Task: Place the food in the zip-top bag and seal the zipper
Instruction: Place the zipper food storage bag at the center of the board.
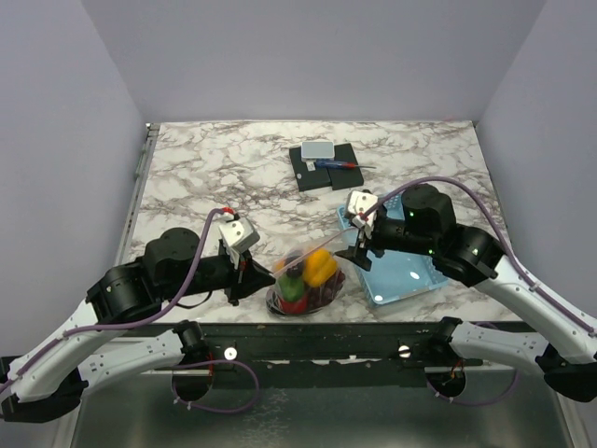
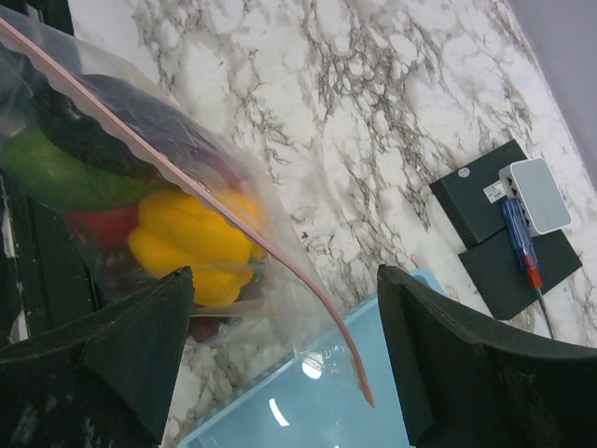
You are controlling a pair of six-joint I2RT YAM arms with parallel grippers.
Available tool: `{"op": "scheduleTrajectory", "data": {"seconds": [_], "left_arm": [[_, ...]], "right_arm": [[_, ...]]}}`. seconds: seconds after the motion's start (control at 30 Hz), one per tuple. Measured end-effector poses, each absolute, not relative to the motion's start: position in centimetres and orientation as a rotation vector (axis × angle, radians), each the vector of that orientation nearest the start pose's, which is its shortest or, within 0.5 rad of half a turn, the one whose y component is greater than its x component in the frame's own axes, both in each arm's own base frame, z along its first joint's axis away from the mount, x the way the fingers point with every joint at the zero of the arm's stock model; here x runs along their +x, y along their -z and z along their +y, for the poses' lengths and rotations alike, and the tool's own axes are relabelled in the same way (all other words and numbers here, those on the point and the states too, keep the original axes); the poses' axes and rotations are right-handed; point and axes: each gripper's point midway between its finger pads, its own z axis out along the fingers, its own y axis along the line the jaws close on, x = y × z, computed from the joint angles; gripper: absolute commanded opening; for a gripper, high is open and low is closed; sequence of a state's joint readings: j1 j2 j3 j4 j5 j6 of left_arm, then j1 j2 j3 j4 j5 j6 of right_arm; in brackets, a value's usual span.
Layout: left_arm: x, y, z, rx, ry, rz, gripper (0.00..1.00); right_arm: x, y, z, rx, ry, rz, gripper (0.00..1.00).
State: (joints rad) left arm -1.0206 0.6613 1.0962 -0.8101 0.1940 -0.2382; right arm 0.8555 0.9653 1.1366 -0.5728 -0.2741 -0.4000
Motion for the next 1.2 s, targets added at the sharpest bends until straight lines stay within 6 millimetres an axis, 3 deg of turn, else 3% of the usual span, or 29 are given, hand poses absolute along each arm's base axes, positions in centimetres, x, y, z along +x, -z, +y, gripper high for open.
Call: {"op": "scheduleTrajectory", "data": {"seconds": [0.2, 0.3, 0.37, 0.47, 0.53, 0.7, 0.87, 0.97, 1.2], "left_arm": [[7.7, -30.9, -20.8, 0.923, 0.994, 1.846, 0.00], [7.7, -30.9, -20.8, 0.925, 0.993, 1.840, 0.00], [7.7, -30.9, -20.7, 0.926, 0.993, 1.840, 0.00], [7.7, -30.9, -20.7, 0.928, 0.991, 1.840, 0.00], [7.7, -30.9, -20.7, 0.929, 0.991, 1.839, 0.07], [7.8, -30.9, -20.8, 0.933, 0.984, 1.842, 0.52], [8.4, -31.6, -21.5, 0.956, 0.960, 1.843, 0.77], [9.0, -32.3, -22.3, 0.973, 0.944, 1.843, 0.82], [10.9, -33.2, -25.2, 1.050, 0.896, 1.842, 0.84]], "right_arm": [[18.9, -27.6, 26.3, -1.430, -0.517, 1.524, 0.81], [18.7, -27.0, 26.1, -1.463, -0.508, 1.530, 0.72], [18.7, -27.0, 26.1, -1.473, -0.507, 1.519, 0.56], [18.5, -27.0, 26.2, -1.490, -0.515, 1.506, 0.22], [18.4, -26.9, 26.2, -1.496, -0.517, 1.503, 0.03], [18.2, -27.1, 26.2, -1.498, -0.524, 1.494, 0.01], [17.5, -27.8, 25.9, -1.494, -0.545, 1.467, 0.01], [17.1, -28.1, 25.8, -1.493, -0.557, 1.457, 0.01], [16.7, -28.2, 25.8, -1.495, -0.580, 1.454, 0.00]]}}
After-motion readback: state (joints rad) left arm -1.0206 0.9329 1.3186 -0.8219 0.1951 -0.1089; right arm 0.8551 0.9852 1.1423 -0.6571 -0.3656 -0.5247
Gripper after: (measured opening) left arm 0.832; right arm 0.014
